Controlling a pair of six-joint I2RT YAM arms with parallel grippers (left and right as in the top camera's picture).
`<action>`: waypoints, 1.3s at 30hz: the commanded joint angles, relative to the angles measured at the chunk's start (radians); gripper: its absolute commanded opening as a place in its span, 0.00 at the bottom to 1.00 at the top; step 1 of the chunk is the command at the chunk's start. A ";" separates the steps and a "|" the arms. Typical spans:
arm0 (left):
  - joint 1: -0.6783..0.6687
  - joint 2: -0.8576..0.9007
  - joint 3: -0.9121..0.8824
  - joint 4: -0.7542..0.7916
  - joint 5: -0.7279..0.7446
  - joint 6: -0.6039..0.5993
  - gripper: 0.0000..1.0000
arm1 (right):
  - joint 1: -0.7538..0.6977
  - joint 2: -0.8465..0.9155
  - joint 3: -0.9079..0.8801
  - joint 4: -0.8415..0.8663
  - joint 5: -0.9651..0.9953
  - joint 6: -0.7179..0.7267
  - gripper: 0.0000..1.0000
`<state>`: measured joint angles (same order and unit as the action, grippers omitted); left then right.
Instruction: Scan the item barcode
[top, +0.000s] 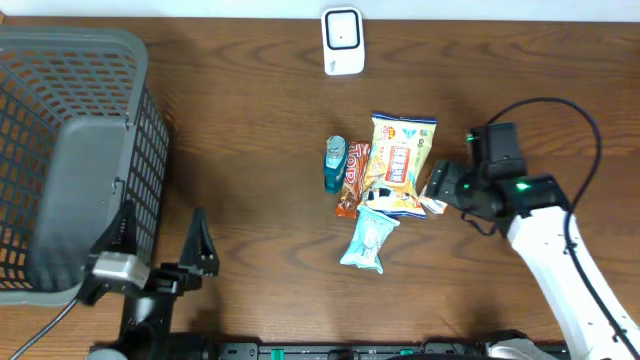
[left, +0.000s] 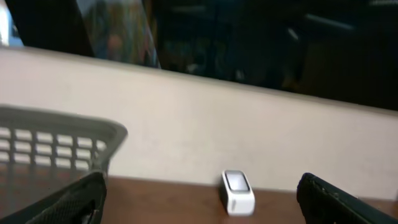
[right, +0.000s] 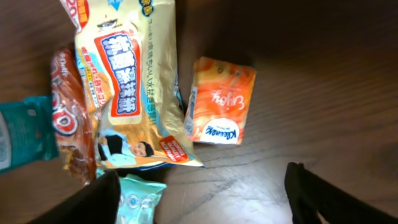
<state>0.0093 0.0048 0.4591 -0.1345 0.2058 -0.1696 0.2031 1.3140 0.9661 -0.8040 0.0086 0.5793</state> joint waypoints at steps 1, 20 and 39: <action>0.001 -0.002 -0.039 0.006 0.076 -0.024 0.98 | 0.067 0.035 0.000 0.018 0.188 0.133 0.77; 0.001 -0.001 -0.101 -0.151 0.126 -0.031 0.98 | 0.092 0.331 0.000 0.177 0.227 0.247 0.55; 0.001 -0.001 -0.102 -0.339 0.126 -0.031 0.98 | 0.067 0.455 0.020 0.143 0.179 0.260 0.01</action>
<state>0.0093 0.0048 0.3592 -0.4553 0.3164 -0.1879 0.2890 1.7576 0.9947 -0.6323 0.2504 0.8295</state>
